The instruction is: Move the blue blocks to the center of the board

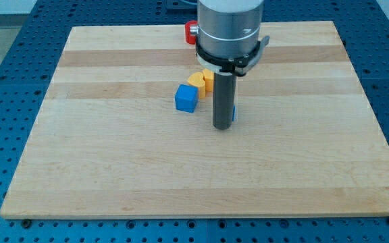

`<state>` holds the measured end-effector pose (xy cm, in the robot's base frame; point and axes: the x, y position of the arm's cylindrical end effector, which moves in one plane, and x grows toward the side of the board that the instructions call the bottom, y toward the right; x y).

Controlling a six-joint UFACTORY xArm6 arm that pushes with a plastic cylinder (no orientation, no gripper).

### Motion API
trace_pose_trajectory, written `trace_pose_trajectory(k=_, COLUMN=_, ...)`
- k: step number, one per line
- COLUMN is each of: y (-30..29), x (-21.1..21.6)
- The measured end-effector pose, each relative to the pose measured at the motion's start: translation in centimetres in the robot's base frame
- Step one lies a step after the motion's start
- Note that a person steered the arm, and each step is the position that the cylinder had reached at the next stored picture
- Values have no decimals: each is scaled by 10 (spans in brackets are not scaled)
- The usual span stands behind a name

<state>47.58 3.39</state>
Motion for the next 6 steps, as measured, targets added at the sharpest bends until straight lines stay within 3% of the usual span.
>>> trace_pose_trajectory(k=1, y=32, x=21)
trace_pose_trajectory(k=2, y=56, x=8)
trace_pose_trajectory(k=6, y=-26, x=-46)
